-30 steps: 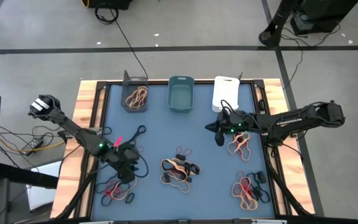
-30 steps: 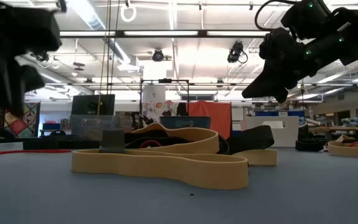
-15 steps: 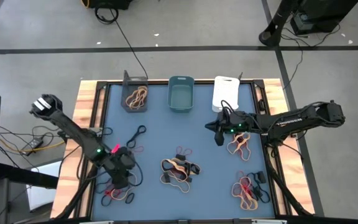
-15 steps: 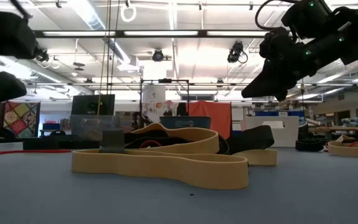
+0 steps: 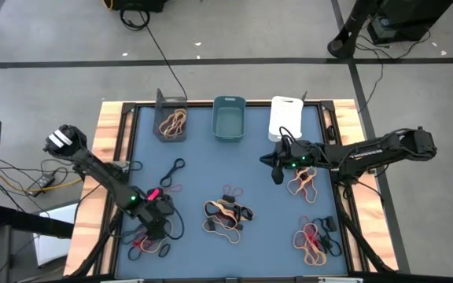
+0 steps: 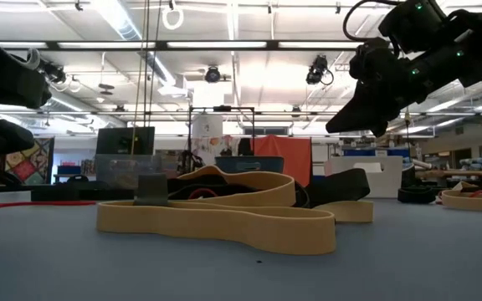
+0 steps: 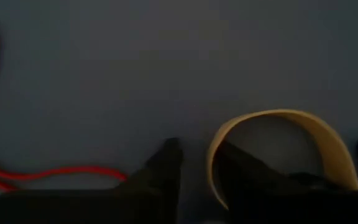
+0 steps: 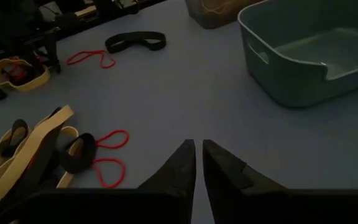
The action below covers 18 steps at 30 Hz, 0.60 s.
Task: Sort rubber bands into baskets
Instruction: Put the yellow rubber band into the black bin
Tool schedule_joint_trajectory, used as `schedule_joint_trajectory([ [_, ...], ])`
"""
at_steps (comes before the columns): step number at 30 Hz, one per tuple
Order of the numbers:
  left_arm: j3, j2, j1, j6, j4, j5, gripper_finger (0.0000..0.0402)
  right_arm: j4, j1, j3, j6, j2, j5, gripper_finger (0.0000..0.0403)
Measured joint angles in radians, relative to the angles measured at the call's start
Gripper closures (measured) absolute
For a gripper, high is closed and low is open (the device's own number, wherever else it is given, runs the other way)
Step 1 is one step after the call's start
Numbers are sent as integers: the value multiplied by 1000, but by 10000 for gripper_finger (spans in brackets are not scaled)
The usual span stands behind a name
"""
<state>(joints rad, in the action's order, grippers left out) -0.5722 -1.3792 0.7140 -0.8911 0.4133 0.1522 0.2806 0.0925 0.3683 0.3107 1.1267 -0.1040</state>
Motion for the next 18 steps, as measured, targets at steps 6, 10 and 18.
schedule_joint_trajectory([
  [6, -28, -1, -1, -34, -7, -19, 390, 1, 0, 0, -37, 0, 0, 368],
  [10, -61, -1, -7, -74, 24, -17, 396, 2, 0, 0, -45, 0, 0, 376],
  [18, -249, 0, -64, -130, 240, -6, 398, -11, 0, 0, -59, 0, 0, 390],
])
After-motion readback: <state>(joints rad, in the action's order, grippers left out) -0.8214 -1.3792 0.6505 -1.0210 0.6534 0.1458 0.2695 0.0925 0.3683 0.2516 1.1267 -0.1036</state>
